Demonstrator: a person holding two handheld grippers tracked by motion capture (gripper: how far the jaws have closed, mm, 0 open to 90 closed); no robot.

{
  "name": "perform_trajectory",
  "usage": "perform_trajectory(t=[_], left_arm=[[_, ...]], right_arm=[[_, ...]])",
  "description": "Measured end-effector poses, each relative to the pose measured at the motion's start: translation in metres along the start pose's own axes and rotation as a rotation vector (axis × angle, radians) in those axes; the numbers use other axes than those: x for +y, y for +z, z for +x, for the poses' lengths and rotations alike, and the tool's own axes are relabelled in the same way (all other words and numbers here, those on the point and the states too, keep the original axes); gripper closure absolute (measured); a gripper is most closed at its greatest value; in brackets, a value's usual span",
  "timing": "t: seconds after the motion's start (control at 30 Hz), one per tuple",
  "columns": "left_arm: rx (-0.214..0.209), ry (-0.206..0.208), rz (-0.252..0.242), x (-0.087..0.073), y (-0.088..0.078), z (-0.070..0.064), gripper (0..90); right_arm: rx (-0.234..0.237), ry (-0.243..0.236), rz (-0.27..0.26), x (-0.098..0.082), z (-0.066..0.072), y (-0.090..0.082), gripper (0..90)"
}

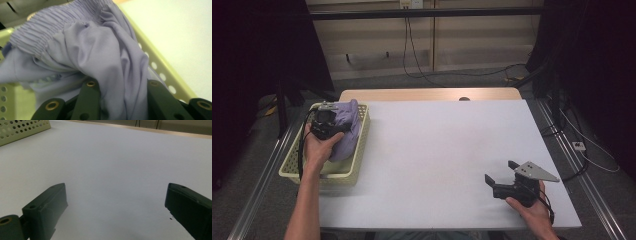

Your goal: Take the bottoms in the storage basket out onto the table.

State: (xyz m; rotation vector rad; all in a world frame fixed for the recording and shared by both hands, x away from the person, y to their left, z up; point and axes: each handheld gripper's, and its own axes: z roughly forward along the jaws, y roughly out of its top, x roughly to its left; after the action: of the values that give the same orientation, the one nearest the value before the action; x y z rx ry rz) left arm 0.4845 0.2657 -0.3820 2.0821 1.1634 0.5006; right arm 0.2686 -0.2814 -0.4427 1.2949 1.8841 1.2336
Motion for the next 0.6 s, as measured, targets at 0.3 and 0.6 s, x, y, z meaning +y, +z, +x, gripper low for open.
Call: perform_trajectory(t=[0.3, 0.6], left_arm=[[-0.026, -0.069, -0.091, 0.002, -0.012, 0.005, 74.9], [-0.014, -0.085, -0.165, 0.004, -0.023, 0.006, 74.9]], right_arm=[[0.002, 0.002, 0.001, 0.0, 0.0, 0.0, 4.2], [0.003, 0.001, 0.001, 0.0, 0.0, 0.0, 4.1]])
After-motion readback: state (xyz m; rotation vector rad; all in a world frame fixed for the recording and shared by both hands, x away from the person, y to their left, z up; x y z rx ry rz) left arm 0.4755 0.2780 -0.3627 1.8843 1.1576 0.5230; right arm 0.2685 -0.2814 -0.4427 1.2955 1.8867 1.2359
